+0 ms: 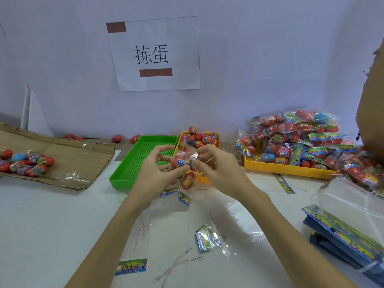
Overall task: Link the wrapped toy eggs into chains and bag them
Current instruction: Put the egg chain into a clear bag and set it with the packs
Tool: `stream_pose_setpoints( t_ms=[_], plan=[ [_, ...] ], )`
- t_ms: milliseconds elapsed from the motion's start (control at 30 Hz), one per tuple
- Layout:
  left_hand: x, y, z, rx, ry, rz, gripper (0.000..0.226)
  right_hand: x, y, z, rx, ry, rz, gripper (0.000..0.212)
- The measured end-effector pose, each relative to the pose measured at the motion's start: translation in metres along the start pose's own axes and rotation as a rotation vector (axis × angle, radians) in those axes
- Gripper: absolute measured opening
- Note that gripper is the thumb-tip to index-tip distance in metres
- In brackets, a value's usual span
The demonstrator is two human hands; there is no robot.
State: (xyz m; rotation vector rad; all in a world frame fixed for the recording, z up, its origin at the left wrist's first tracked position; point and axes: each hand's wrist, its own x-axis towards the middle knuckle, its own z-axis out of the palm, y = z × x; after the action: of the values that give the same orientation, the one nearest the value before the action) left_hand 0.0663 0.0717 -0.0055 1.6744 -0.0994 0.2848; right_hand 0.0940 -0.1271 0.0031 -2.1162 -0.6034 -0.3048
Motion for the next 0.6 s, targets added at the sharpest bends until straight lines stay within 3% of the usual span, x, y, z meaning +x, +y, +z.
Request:
stream_pose_setpoints(
  t_ms=[233,333,500,600],
  plan=[
    [-0.0013,0.0087,0.0022,-0.253,-0.089,-0.048,0.048,0.0007,-0.002,-0.0062,0.079,0.087,-0.01,0.019],
    [-0.0005,0.0072,0.0008,-0.247,-0.123,-0.032,0.041,0.0008,-0.0031,-0.0089,0.065,0.1,-0.007,0.021],
    [-0.0013,0.0033,0.0089,-0.222,0.013,-0.053,0.027,0.0021,-0.0032,-0.0102,0.053,0.084,-0.006,0.017],
    [0.0001,-0.0003,0.0087,-0.224,0.017,-0.047,0.012,0.0012,-0.0041,-0.0103,0.052,0.074,-0.002,0.013]
  ],
)
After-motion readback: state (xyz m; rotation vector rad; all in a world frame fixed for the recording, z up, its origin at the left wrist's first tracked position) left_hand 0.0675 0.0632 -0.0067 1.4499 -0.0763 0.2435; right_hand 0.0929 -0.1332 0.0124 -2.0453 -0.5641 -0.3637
